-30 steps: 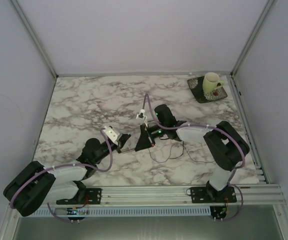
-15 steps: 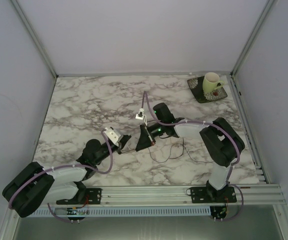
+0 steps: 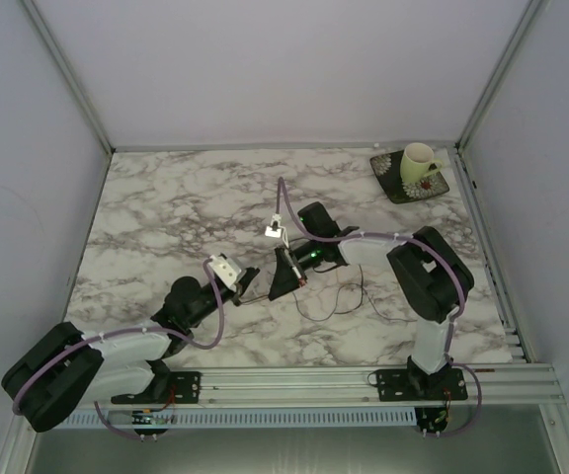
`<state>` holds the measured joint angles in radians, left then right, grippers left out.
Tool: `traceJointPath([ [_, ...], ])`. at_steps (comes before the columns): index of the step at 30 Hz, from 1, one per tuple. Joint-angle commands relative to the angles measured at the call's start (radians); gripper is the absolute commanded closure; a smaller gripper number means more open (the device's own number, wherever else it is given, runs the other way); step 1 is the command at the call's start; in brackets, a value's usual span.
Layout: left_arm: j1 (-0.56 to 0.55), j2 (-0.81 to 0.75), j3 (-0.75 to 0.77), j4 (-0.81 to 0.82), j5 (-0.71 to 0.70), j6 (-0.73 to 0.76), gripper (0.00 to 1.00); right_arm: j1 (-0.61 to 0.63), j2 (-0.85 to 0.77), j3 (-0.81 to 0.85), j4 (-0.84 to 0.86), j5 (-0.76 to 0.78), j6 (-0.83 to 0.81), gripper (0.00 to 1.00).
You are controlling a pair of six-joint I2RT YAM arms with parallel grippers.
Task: Zip-tie the wires
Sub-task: Tie the cable at the center of the board.
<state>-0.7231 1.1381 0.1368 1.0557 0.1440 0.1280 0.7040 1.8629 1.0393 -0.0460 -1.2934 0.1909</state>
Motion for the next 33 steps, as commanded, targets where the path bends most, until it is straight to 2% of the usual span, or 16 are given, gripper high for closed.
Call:
traceJointPath([
  [1,-0.011,-0.021,-0.006,-0.007,-0.021,0.041,1.0,-0.011,0.02,0.059,-0.049,-0.054,-0.052,1.0],
  [33,-0.043,-0.02,-0.005,-0.025,-0.059,0.055,1.0,-0.013,0.089,0.153,-0.146,-0.068,-0.071,1.0],
])
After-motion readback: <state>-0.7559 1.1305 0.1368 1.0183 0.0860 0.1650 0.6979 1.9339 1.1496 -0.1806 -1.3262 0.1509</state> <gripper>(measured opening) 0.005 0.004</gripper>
